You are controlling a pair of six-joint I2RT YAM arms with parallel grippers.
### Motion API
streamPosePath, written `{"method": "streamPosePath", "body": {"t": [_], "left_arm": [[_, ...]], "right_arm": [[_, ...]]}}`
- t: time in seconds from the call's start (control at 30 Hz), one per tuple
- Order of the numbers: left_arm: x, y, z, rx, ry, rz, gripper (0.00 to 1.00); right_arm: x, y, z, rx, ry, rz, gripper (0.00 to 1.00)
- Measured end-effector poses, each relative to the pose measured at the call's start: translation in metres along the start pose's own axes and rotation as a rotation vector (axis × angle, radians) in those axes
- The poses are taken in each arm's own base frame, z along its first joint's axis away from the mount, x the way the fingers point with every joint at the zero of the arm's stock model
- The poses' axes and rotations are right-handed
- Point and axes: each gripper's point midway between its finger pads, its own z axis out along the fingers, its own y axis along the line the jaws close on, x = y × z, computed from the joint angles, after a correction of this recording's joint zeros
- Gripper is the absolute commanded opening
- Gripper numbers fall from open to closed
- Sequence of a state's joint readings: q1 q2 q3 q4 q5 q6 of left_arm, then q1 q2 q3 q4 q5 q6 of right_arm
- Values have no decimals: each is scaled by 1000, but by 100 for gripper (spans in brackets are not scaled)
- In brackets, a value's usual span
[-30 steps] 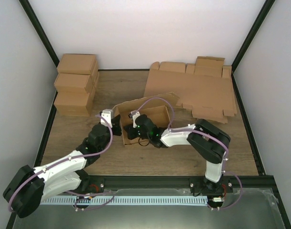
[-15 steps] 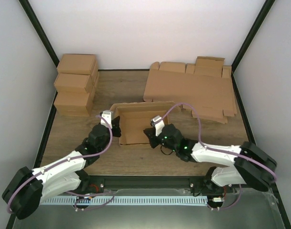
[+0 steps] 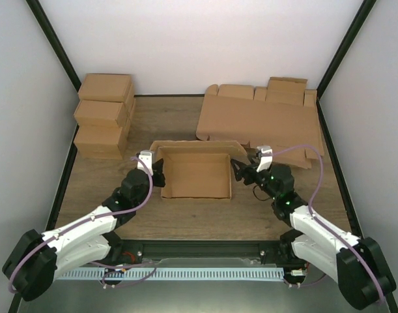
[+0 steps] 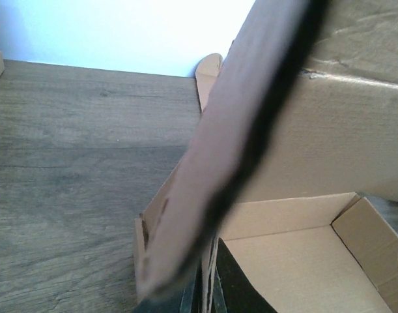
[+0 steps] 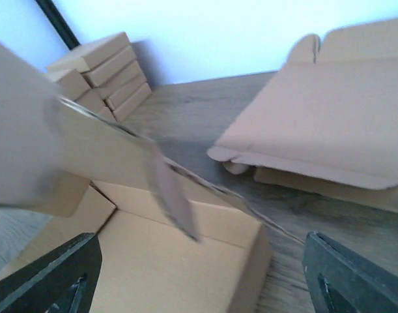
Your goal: Fold the paper box
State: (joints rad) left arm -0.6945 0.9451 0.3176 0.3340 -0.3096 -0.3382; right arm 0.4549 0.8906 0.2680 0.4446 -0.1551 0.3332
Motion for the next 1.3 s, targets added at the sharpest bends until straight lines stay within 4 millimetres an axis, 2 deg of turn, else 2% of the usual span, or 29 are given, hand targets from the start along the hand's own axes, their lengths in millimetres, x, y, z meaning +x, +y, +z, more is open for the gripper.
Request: {"method": "streamPosePath", "body": {"t": [0.1, 0.23, 0.4, 0.47, 0.63, 0.73, 0.9, 1.3], "left_arm": [[-1, 0, 0, -2, 7, 0, 4], [-2, -1, 0, -6, 12, -2, 4], [-2, 0, 1, -9, 16, -3, 4], [-2, 0, 1, -10, 17, -3, 4], [-4, 0, 1, -20, 22, -7, 4], [-5, -1, 3, -22, 26, -11, 4], [-5, -2, 5, -22, 34, -15, 4], [-6, -2, 5, -28, 35, -29, 4]], "right_arm": [[10, -14, 5, 18, 43, 17, 100], [23, -13, 14, -6, 100, 2, 100], [18, -14, 22, -10, 105, -33, 100], [16, -16, 23, -11, 104, -43, 93], [12, -11, 26, -48, 112, -60, 63], [14, -3, 26, -92, 128, -55, 53], [18, 9, 24, -163, 154, -29, 50], [27, 39, 16, -253, 195, 11, 50]]}}
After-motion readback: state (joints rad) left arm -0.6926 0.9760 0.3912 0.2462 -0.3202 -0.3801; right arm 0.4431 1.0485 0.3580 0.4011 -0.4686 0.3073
